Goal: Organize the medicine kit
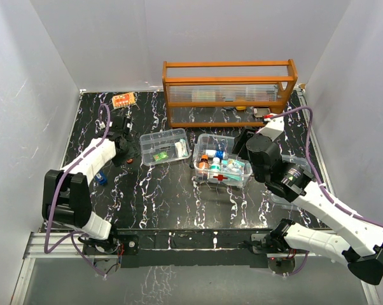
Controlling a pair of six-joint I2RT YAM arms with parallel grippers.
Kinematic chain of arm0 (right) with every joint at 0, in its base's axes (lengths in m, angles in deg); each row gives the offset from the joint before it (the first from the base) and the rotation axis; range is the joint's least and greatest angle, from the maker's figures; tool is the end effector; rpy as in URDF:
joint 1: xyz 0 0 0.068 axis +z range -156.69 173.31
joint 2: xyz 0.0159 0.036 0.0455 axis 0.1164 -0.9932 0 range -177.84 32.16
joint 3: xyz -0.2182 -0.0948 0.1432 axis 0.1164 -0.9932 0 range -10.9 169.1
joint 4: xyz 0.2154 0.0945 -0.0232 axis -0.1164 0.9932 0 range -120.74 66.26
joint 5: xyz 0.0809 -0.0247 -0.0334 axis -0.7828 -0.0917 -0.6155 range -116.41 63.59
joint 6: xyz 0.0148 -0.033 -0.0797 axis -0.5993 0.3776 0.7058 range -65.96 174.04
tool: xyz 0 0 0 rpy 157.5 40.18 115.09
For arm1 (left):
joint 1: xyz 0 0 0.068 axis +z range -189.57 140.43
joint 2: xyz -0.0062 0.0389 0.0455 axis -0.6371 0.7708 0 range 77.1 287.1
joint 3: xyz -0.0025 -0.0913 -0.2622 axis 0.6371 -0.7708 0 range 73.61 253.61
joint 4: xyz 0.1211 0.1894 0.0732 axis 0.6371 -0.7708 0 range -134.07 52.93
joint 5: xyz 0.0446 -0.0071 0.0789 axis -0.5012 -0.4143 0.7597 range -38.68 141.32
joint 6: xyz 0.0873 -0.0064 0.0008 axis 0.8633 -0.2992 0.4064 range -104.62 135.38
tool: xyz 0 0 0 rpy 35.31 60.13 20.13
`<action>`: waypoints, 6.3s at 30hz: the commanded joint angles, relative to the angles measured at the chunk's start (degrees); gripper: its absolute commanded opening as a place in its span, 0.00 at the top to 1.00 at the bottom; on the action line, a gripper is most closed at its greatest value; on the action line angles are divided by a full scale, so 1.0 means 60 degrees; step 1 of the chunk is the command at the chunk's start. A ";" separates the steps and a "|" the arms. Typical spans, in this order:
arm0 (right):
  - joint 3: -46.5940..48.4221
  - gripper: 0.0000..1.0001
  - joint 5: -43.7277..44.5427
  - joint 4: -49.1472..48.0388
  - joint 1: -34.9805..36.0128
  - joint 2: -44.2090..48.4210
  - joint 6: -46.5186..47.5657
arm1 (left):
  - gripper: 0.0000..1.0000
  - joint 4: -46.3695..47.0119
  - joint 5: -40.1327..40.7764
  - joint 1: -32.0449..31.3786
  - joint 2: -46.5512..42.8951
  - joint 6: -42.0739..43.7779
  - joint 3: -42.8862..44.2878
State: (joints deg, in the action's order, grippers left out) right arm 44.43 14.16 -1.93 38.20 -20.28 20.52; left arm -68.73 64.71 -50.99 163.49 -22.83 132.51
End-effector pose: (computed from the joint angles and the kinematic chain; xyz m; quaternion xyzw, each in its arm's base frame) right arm 0.1704 0.0985 0.3395 0.1042 0.8095 0.0867 0.5713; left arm 0.2986 -0.0418 0.2063 -0.2520 0.9241 -0.0088 0.2870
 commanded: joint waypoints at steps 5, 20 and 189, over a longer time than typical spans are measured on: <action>0.0004 0.49 0.0224 -0.0467 -0.0033 0.0135 -0.0139 | 0.32 0.0445 -0.0512 0.0377 0.0682 0.0731 0.0064; -0.0001 0.49 0.0278 -0.0495 -0.0030 0.0129 -0.0069 | 0.44 0.0374 -0.1090 0.0902 0.2127 0.0525 0.0908; 0.0572 0.41 -0.3837 -0.0473 -0.0038 -0.2688 0.1187 | 0.64 -0.1403 -0.1250 0.0453 0.1233 0.3889 0.1004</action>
State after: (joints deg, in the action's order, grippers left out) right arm 44.48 -1.48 -2.67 38.18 -34.71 24.06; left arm -75.16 57.08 -48.63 173.11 0.79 137.95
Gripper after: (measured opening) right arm 0.589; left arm 0.323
